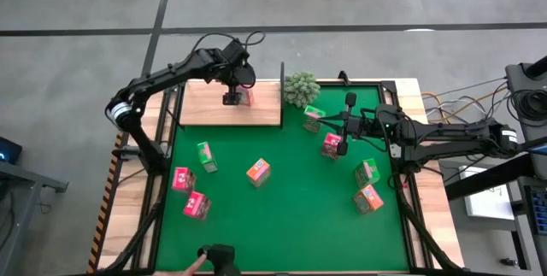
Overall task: Stack cereal on shelf
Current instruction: Put the top orange cereal box on the shelf
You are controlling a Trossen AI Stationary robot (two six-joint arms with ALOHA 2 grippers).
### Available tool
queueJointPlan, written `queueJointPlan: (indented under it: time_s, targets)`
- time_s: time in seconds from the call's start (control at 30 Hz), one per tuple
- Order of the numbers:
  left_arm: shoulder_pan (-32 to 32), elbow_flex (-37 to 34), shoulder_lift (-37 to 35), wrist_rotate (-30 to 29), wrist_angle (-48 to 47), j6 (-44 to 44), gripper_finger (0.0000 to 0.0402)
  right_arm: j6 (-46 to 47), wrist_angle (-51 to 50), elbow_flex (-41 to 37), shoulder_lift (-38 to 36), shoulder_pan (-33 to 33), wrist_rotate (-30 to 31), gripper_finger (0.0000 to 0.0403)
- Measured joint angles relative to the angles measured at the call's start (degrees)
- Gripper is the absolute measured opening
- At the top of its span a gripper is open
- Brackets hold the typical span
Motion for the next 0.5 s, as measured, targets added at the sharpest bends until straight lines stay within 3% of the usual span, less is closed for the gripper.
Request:
queueJointPlan:
  time_s: [0.5]
  targets:
    - [0.73, 0.00, 0.90, 0.21, -0.18, 0.20, 0.0271, -0.13, -0.06, 0.00, 0.00, -0.22, 0.04, 0.0009]
